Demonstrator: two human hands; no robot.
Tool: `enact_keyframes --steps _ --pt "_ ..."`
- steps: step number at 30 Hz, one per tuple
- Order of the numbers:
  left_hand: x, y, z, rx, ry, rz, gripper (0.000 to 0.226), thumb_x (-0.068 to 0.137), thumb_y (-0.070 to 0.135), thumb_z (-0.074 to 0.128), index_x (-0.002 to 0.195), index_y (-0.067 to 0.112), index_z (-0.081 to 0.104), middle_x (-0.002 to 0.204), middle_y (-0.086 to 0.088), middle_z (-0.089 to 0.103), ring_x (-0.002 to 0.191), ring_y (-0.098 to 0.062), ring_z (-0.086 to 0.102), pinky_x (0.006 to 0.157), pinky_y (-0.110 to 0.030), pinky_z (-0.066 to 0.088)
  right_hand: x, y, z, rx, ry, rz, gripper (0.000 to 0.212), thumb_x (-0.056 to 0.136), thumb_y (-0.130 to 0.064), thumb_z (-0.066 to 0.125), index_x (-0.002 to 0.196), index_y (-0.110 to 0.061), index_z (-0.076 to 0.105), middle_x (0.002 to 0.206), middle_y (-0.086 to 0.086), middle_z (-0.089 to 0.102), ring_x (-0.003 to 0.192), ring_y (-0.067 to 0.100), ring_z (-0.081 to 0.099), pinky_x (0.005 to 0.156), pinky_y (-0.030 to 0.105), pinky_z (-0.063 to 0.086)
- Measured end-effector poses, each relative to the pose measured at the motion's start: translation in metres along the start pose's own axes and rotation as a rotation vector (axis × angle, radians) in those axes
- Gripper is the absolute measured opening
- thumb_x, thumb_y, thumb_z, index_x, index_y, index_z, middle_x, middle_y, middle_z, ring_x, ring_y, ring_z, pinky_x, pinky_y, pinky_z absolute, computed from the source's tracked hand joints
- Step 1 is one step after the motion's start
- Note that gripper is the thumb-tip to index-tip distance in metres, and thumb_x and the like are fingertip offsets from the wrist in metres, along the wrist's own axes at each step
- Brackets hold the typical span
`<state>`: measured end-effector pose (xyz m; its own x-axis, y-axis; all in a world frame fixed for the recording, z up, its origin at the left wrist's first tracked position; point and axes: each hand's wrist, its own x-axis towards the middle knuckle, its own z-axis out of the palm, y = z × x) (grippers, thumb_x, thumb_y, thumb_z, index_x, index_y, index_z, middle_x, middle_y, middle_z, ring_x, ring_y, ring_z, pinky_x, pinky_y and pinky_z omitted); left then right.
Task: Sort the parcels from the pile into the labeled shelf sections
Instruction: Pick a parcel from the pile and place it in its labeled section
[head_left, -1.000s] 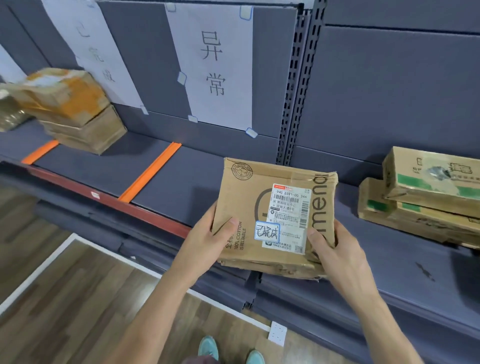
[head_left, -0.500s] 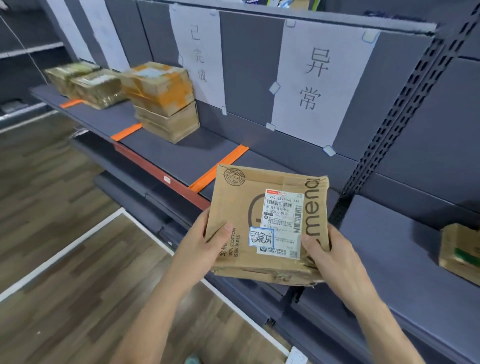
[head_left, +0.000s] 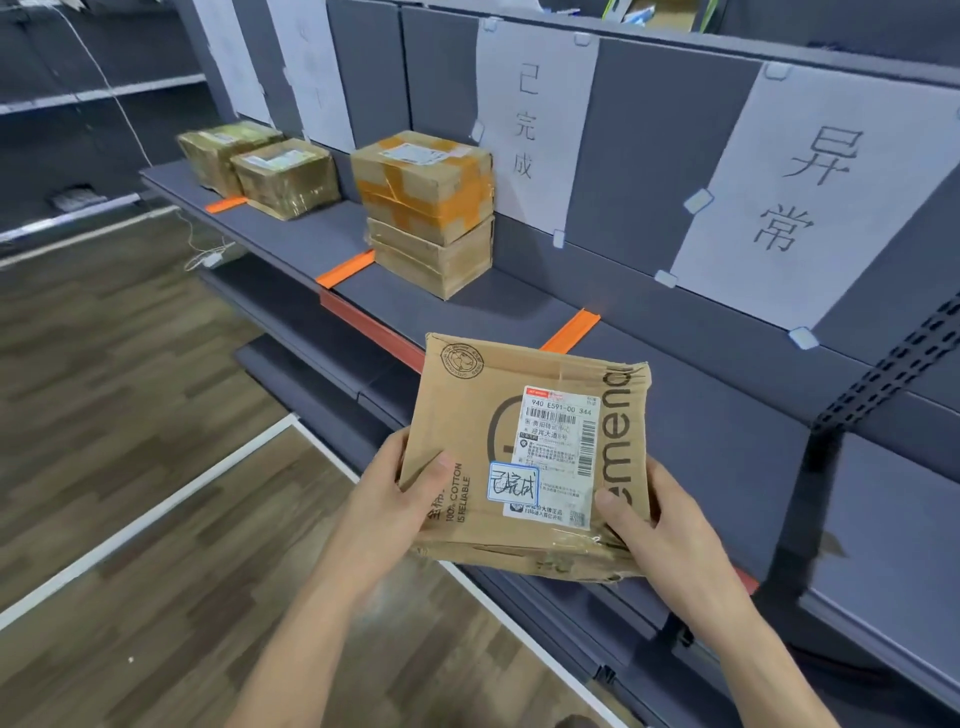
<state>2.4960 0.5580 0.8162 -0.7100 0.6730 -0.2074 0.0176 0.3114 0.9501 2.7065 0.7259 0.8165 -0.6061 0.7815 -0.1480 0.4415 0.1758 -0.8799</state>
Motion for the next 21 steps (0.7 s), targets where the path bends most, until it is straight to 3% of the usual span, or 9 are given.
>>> enact_keyframes --steps 8,11,16,21 --pt "0.038 0.001 -0.044 -0.031 0.055 -0.007 0.029 0.096 0.05 0.065 0.125 0.043 0.063 0.113 0.024 0.074 0.106 0.003 0.069 0.091 -0.031 0.051 0.048 -0.029 0.041 0.019 -0.019 -0.017 0.036 0.095 -0.04 0.062 0.13 -0.045 0.054 0.105 -0.04 0.066 0.096 -0.014 0.064 0.073 0.017 0.047" --pt "0.063 0.003 -0.054 -0.042 0.071 -0.016 0.024 0.1 0.042 0.063 0.124 0.041 0.064 0.11 0.025 0.074 0.102 0.005 0.069 0.084 -0.024 0.05 0.079 -0.037 0.054 0.028 -0.03 -0.021 0.035 0.095 -0.041 0.062 0.128 -0.046 0.055 0.105 -0.038 0.067 0.096 -0.012 0.065 0.077 0.024 0.051" --pt "0.121 0.016 -0.066 -0.032 0.073 -0.034 0.02 0.101 0.039 0.063 0.12 0.041 0.064 0.11 0.024 0.075 0.101 0.004 0.07 0.085 -0.027 0.051 0.136 -0.048 0.069 0.065 -0.043 -0.009 0.028 0.095 -0.041 0.063 0.12 -0.052 0.056 0.105 -0.038 0.067 0.096 -0.013 0.064 0.079 0.027 0.05" --pt "0.188 0.034 -0.065 -0.006 0.079 -0.042 0.025 0.098 0.041 0.066 0.121 0.047 0.058 0.109 0.027 0.072 0.098 0.007 0.069 0.085 -0.028 0.051 0.19 -0.058 0.07 0.112 -0.018 0.035 0.023 0.094 -0.042 0.062 0.115 -0.052 0.057 0.103 -0.041 0.066 0.093 -0.016 0.063 0.073 0.021 0.047"
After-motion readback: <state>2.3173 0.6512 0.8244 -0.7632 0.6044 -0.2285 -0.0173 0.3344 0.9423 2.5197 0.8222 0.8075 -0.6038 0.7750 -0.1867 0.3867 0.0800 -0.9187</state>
